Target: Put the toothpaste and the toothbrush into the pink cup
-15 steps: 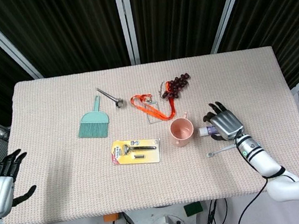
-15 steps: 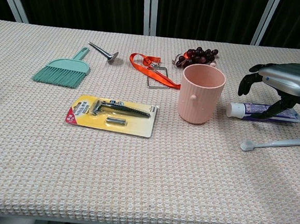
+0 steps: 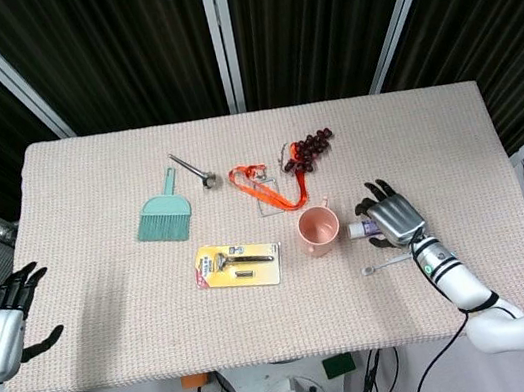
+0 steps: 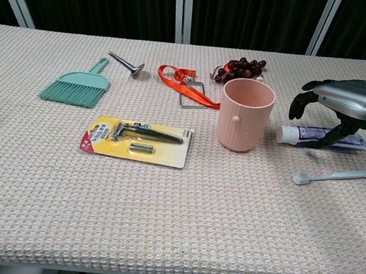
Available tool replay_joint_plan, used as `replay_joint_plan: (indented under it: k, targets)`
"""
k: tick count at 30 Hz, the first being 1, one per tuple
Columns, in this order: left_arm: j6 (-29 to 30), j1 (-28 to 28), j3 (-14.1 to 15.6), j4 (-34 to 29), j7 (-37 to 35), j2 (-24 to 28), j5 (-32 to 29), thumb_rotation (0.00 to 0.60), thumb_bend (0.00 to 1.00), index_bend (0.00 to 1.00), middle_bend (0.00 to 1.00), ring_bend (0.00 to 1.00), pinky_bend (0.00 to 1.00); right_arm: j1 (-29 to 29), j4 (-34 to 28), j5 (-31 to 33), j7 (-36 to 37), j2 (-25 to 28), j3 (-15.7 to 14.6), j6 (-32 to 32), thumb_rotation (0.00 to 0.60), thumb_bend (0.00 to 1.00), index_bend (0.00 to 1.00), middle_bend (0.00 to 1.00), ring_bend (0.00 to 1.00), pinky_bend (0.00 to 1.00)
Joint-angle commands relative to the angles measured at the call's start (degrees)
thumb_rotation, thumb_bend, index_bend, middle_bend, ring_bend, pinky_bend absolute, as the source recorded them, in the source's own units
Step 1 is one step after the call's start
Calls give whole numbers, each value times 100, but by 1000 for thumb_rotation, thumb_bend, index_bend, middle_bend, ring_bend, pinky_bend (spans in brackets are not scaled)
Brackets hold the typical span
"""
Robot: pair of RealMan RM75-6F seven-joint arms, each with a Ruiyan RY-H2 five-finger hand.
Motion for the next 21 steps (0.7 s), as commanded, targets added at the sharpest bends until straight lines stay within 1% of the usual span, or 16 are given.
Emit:
replay_joint_plan:
  k: [1, 4, 7, 10, 12, 15, 21]
  targets:
    - [-2, 6, 2, 16, -19, 0, -12, 580, 145, 129, 77, 108, 219, 27, 60, 41, -54, -74, 6, -16, 600, 581, 373, 343, 16, 0]
    - [-25, 4, 10, 43, -36, -1, -20, 581, 145, 128, 77, 108, 220, 70, 158, 114, -119, -177, 20, -62, 600, 602, 379, 354, 25, 0]
    - [-9, 8, 5, 54, -58, -1, -17, 582, 145, 128, 77, 108, 219, 111, 230, 146, -179, -262, 32, -81, 600, 638, 411, 378, 39, 0]
    - [-5, 11, 0, 70, -73, 1, -27, 582, 144, 129, 77, 108, 220, 122, 297, 153, -235, -342, 47, -23, 600, 676, 464, 418, 62, 0]
    - [-25, 7, -1, 80, -85, -1, -42, 582, 145, 128, 77, 108, 220, 117, 365, 142, -253, -412, 55, 37, 600, 720, 518, 455, 80, 0]
    - [-39, -1, -3, 95, -99, -10, -44, 582, 145, 129, 77, 108, 220, 122, 436, 147, -269, -468, 52, 43, 600, 756, 591, 501, 100, 0]
    - [-41, -4, -8, 110, -110, -23, -51, 583, 144, 128, 77, 108, 220, 41, 362, 108, -225, -394, 45, 182, 600, 780, 693, 587, 164, 0]
